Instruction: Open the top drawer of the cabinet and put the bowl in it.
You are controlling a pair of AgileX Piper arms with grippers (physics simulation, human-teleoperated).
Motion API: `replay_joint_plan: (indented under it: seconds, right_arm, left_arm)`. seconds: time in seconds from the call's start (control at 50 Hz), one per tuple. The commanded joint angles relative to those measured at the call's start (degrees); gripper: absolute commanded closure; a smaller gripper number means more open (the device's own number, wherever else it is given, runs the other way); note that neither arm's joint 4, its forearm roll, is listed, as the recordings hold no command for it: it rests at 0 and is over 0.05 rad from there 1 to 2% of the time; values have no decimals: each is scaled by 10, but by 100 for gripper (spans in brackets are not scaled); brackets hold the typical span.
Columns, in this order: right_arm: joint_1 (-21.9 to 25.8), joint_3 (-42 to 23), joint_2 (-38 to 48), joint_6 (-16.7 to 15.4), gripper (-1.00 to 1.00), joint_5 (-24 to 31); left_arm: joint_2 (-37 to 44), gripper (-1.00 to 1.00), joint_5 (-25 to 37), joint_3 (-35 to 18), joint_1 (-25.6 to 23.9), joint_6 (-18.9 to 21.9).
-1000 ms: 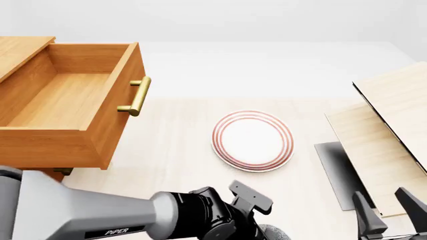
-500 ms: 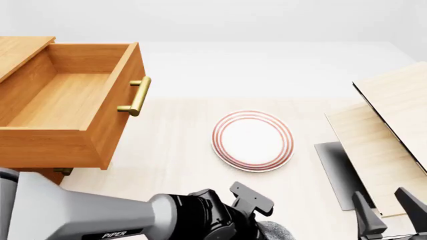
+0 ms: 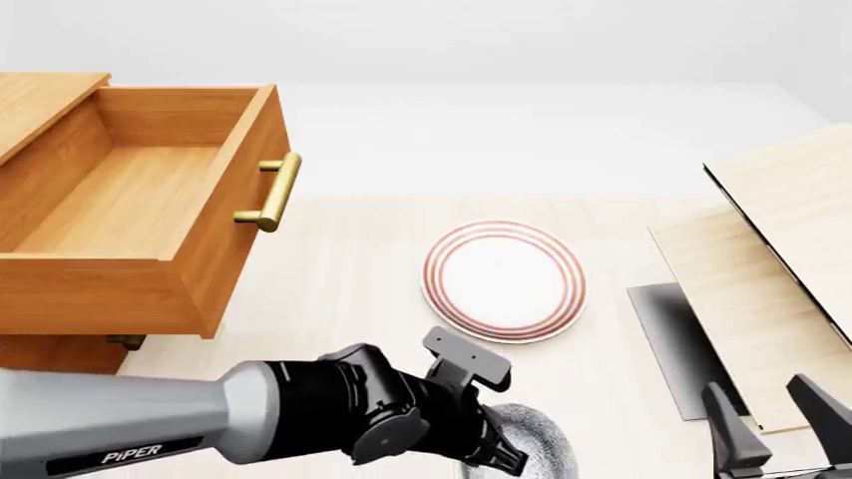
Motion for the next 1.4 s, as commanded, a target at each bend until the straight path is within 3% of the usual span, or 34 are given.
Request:
replay_joint_plan:
  seconds: [0.02,0.5,0.54,0.64,1.06,1.16,1.4]
  right_arm:
    - [0,0,0,-1,-100,0]
    - [1,0,0,-2,-100,1]
    - [1,0,1,-2,-100,1]
    - [1,0,0,-2,-100,2]
    - [2,0,-1,-3,-100,4]
    - [2,0,0,-3,-100,4]
    - [2,0,2,-3,-100,2]
  left_arm:
    - [-40,100,11,8,22,13]
    - [-106,100,76,-17,75,10]
    - [-97,100,80,-34,61,-10]
    - [-122,100,107,-40,96,6]
    - [-100,100,202,-180,131,-1]
    - [-88,100,217,-211,129,-22]
    - [-63,100,283,-305,160,-13]
